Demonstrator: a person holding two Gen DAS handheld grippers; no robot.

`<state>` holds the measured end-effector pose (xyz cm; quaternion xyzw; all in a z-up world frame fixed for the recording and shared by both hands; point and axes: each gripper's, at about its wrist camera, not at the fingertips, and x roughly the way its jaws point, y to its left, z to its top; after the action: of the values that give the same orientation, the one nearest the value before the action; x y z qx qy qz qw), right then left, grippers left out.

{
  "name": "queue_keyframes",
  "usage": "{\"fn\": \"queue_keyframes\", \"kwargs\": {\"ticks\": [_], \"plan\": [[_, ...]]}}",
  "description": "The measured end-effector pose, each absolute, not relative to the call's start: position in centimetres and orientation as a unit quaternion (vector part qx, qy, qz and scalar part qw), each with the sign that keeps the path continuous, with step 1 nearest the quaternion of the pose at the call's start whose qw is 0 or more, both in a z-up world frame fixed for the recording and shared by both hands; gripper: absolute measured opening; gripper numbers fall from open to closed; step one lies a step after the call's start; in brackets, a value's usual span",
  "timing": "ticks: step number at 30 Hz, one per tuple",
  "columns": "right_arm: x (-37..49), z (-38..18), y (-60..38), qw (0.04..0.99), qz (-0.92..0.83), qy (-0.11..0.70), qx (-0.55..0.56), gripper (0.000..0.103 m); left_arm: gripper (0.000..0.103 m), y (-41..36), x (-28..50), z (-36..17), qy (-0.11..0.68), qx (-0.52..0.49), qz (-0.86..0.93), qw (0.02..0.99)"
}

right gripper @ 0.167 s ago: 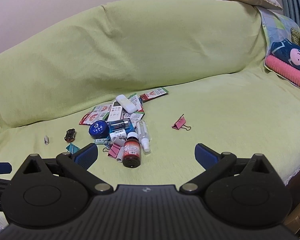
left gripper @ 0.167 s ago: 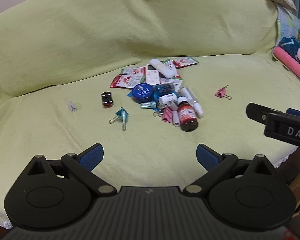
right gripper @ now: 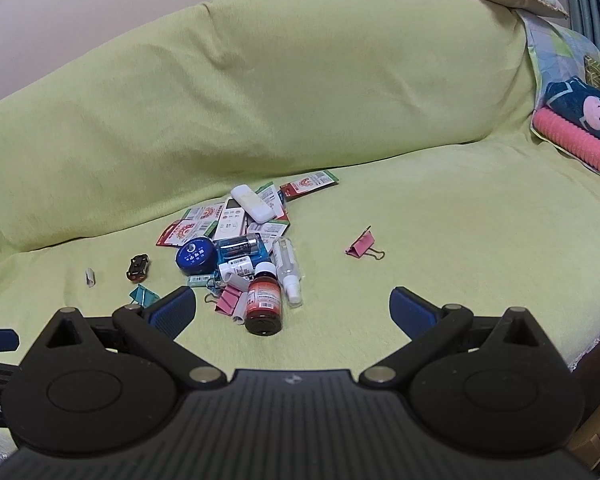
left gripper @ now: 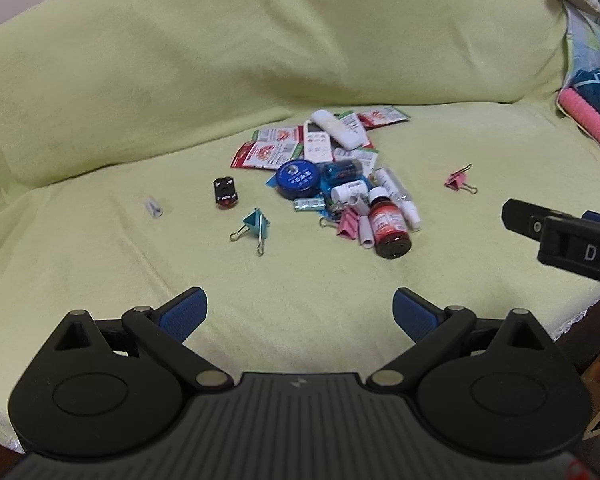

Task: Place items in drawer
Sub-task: 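Move the right gripper toward the white remote in the item pile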

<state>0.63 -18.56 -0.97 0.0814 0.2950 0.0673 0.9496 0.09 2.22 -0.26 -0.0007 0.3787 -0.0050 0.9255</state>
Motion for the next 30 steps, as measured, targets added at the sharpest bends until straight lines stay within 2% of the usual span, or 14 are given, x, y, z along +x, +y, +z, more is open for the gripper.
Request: {"fn": "queue_keyframes", "kwargs": {"ticks": [9,20,30], "plan": [[2.7,-1.3,-17.6,0.948,0.065,0.307,0.058,0.102,0.100,2.2,1.5,-1.3,0.380,0.022,0.037,0.924],[5.7,0.2,-15.8,0.967,0.091,0.231,0.065,0.102,0.100,4.8,3.7,-0.9,0.365,-0.016,0.053,0.929],[10.1,-4.1,-14.5,0.945,0.099,0.303,0.076,0.102,0.100,6.2,7.0,-1.3,0.357,0.018,0.053,0.932]]}}
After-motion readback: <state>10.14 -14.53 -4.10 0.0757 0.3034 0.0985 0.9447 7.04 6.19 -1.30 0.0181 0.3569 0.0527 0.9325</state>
